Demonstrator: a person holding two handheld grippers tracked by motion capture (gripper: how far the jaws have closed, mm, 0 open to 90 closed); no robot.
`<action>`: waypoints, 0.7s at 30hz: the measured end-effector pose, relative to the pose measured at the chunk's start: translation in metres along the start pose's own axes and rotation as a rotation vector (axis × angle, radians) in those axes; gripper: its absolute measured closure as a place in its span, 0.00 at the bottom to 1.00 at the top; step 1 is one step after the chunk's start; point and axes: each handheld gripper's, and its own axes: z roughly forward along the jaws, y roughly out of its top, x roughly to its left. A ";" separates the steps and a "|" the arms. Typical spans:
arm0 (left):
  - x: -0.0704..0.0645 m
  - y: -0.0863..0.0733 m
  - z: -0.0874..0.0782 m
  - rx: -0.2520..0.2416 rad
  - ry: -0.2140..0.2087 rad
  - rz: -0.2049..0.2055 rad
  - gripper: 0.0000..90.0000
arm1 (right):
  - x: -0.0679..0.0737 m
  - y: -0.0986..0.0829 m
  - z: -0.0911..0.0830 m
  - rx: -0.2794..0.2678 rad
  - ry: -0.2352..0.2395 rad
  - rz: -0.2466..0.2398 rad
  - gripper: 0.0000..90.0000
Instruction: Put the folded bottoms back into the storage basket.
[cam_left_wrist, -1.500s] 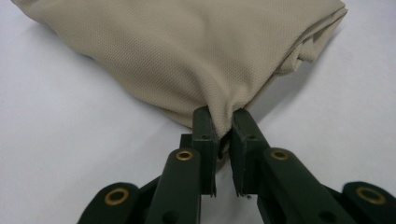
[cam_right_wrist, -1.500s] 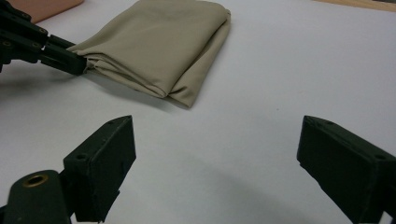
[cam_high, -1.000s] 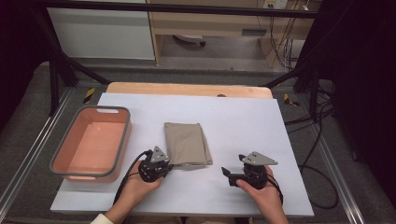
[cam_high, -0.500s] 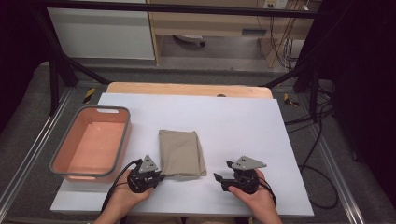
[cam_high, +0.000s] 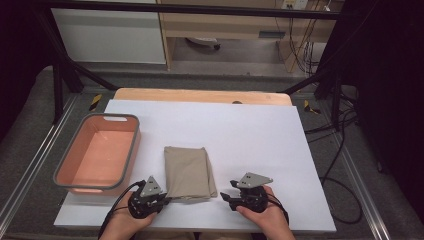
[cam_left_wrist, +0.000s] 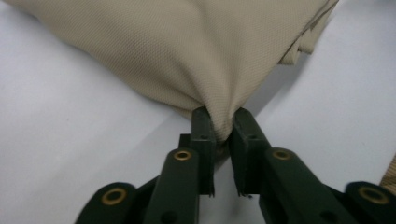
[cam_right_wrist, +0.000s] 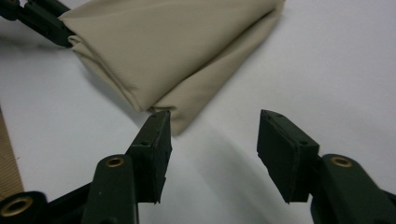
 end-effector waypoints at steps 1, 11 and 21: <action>-0.002 -0.001 -0.002 -0.009 0.013 0.005 0.80 | 0.003 0.001 0.002 0.001 0.007 -0.003 0.52; -0.010 0.003 -0.020 -0.160 0.059 -0.019 0.51 | 0.017 0.008 0.035 0.056 0.039 -0.074 0.67; -0.007 0.006 -0.027 -0.219 0.098 -0.053 0.41 | 0.024 0.007 0.034 0.032 0.056 -0.097 0.96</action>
